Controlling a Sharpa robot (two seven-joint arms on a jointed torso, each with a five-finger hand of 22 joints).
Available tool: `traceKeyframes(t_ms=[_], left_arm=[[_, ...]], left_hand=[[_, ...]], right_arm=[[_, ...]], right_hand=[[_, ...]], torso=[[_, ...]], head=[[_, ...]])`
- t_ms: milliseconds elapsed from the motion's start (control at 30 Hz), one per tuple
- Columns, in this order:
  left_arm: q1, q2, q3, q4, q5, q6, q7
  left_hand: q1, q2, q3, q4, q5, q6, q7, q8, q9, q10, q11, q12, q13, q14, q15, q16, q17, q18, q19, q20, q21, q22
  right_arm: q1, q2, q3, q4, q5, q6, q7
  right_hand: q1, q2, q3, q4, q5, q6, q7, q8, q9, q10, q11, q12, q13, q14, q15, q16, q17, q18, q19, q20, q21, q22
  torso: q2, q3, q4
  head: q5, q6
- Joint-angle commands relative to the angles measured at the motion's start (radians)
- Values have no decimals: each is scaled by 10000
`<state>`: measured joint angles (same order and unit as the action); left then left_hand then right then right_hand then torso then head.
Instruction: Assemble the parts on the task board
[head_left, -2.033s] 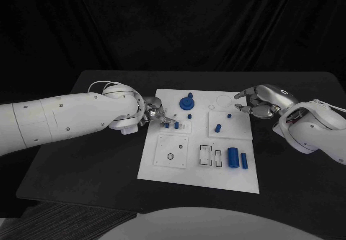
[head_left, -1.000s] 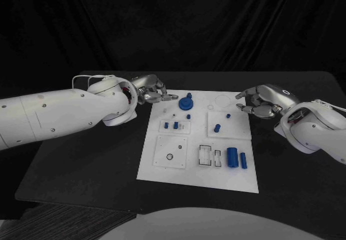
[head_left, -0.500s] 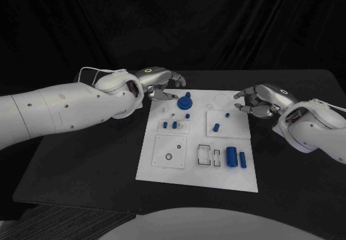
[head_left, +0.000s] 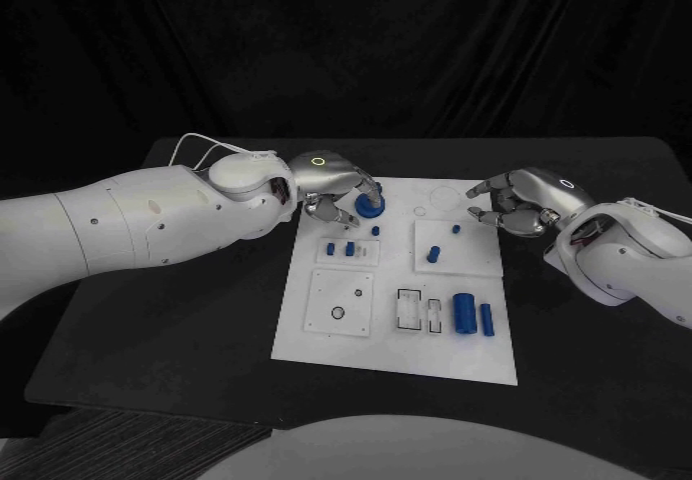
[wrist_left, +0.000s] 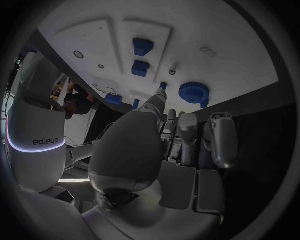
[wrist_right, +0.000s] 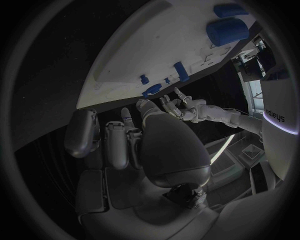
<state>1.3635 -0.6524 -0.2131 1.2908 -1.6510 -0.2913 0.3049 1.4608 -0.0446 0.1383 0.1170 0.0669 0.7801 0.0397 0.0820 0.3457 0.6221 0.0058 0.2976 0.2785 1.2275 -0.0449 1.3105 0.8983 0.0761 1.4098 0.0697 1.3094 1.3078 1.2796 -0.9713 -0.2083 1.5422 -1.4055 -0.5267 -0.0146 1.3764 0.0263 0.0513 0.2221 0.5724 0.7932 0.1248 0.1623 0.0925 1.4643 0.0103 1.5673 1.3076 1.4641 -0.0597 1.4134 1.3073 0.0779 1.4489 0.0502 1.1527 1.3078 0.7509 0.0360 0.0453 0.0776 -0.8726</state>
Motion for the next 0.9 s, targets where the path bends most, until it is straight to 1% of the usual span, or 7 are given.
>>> traceKeyframes(t_ms=[33,133,200,500,633,833,900], left_arm=[[-23,90,10,-19,-405,268,507],[-32,155,10,-38,-415,268,540],[-41,209,10,-55,-420,267,563],[-89,429,10,-169,-427,402,579],[-112,486,10,-203,-427,433,562],[-135,562,11,-259,-428,477,516],[-141,597,11,-283,-428,500,498]], left_hand=[[-266,-1,-132,71,-105,327,47,54,-136,128,6,-125,-165,-116,-36,8,-223,-73,-4,-11,-162,1574],[-274,12,-145,79,-108,447,55,65,-198,225,14,-128,-218,-119,-29,26,-236,-74,0,-7,-177,1581],[-230,36,-146,46,-85,519,47,16,-336,631,27,19,-212,-137,-16,54,-296,-74,8,-2,-205,1594],[-181,111,-113,5,17,524,17,-78,-528,1002,54,126,-200,-221,1,56,-457,-60,-20,8,-306,1594],[-109,144,-59,-50,152,571,31,-96,-626,1239,67,217,-163,-245,12,78,-512,-60,-16,10,-329,1611],[56,195,121,-165,551,597,42,-125,-772,1441,102,249,-163,-271,30,114,-581,-59,-9,9,-362,1637],[86,208,179,-184,633,624,73,-120,-802,1491,104,246,-171,-280,32,119,-603,-58,-9,9,-373,1643]], right_arm=[[-23,7,6,3,-26,-102,-43],[-23,17,6,-2,-26,-96,-36],[-23,22,6,-5,-26,-88,-35],[-24,25,6,-11,-26,-72,-43],[-26,37,6,-23,-26,-66,-44],[-30,34,5,-29,-26,-64,-47],[-31,35,5,-28,-26,-66,-49]], right_hand=[[63,-67,68,4,31,62,-22,-42,-15,1065,74,35,2632,717,73,-7,1109,53,-25,43,-33,1517],[63,-67,68,4,31,62,-22,-42,-15,1065,74,35,2632,717,73,-7,1109,53,-25,43,-33,1517],[63,-67,68,4,31,62,-22,-42,-15,1065,74,35,2632,717,73,-7,1109,53,-25,43,-33,1517],[60,-71,72,6,40,70,-22,-40,-15,1065,75,35,2632,712,73,-33,1084,59,-33,43,-64,1509],[60,-71,72,6,40,70,-22,-40,-15,1065,75,35,2632,712,73,-33,1084,59,-33,43,-64,1509],[60,-71,72,6,40,70,-22,-40,-15,1065,75,35,2632,712,73,-33,1084,59,-33,43,-64,1509],[60,-71,72,6,40,70,-22,-40,-15,1065,75,35,2632,712,73,-33,1084,59,-33,43,-64,1509]], torso=[[49,-41,-24],[62,-41,-22],[73,-45,-24],[50,-22,-26],[55,-16,-43],[66,-1,-67],[68,-1,-53]], head=[[32,0],[29,0],[26,0],[0,0],[6,0],[38,0],[28,0]])
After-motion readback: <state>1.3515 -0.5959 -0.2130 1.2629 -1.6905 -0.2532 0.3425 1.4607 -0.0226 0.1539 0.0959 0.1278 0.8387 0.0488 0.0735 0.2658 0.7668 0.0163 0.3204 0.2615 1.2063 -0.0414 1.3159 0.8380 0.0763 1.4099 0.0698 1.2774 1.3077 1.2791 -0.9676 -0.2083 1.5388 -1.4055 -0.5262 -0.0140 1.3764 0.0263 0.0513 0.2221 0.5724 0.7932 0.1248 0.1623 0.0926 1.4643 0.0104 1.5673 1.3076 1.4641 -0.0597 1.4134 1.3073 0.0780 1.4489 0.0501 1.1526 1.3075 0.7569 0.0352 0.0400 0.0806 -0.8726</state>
